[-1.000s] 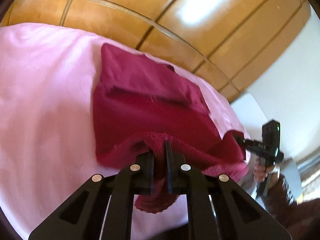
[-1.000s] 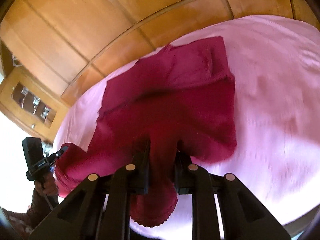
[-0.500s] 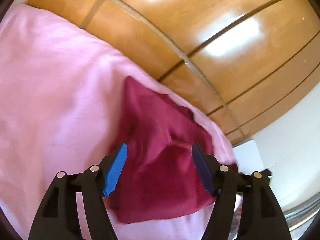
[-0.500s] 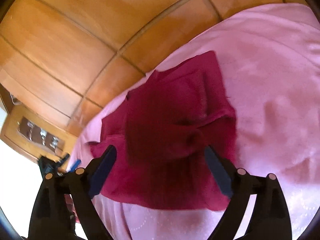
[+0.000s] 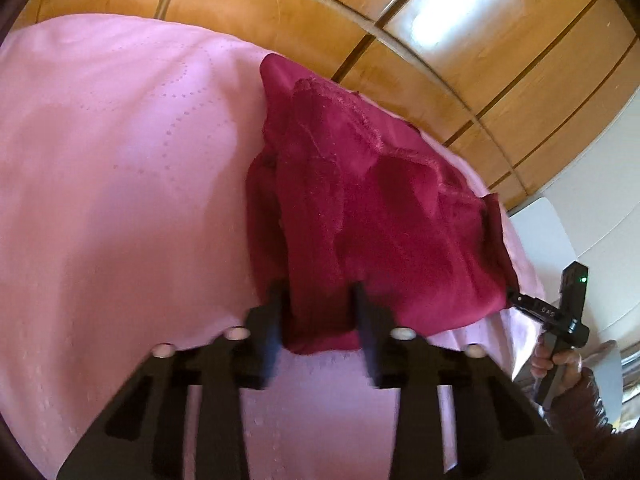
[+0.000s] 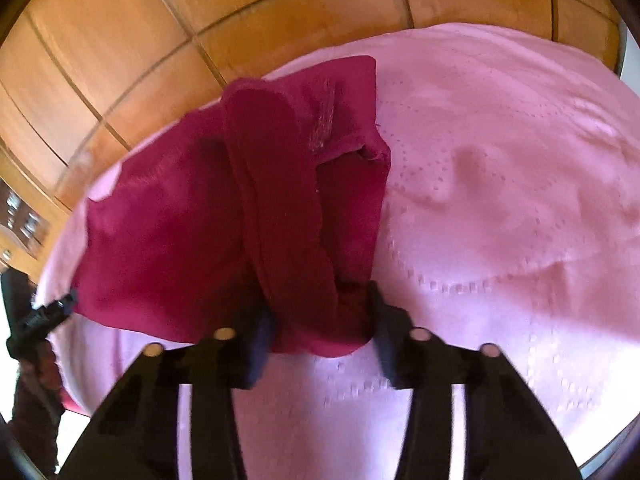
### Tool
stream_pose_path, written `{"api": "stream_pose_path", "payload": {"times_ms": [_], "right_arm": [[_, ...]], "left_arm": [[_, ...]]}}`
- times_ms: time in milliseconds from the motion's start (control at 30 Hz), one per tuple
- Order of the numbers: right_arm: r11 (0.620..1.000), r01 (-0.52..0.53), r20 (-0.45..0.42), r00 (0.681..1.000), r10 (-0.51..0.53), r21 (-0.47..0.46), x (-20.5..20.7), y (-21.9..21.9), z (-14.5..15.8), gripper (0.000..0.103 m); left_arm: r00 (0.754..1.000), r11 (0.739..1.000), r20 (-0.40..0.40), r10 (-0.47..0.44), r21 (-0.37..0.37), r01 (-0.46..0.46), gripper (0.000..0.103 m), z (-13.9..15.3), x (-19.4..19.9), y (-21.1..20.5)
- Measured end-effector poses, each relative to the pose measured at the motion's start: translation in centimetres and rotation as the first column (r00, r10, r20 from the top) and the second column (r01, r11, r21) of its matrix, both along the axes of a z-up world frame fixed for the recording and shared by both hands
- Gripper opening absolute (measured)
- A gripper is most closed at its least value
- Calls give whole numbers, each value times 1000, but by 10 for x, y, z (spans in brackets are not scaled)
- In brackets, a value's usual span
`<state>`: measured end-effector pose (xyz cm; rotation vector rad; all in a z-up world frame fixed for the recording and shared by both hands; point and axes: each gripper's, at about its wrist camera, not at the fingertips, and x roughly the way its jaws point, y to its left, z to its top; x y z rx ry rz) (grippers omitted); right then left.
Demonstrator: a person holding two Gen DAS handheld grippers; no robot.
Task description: Fold small clothes
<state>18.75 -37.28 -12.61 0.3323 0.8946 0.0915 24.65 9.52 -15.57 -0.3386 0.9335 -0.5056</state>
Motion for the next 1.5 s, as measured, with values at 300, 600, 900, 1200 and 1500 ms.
{"api": "stream_pose_path", "payload": {"times_ms": [300, 600, 900, 1200, 1500], "right_arm": [[995, -90, -7, 996, 91, 48, -60, -5, 15, 22], [990, -118, -120, 985, 128, 82, -127, -11, -3, 25], [992, -38, 47, 998, 44, -121, -109, 5, 45, 64], [975, -39, 89, 994, 60, -217, -46, 43, 40, 61], [974, 19, 73, 997, -3, -225, -39, 36, 41, 8]], "left_arm": [[999, 998, 9, -50, 44, 50, 10, 9, -39, 17], [995, 996, -62, -82, 24, 84, 11, 2, -114, 41], [996, 990, 89, 10, 136, -22, 40, 32, -99, 48], [995, 996, 101, 14, 86, -23, 47, 36, -44, 18], [990, 997, 124, -62, 63, 54, 8, 35, -29, -1]]}}
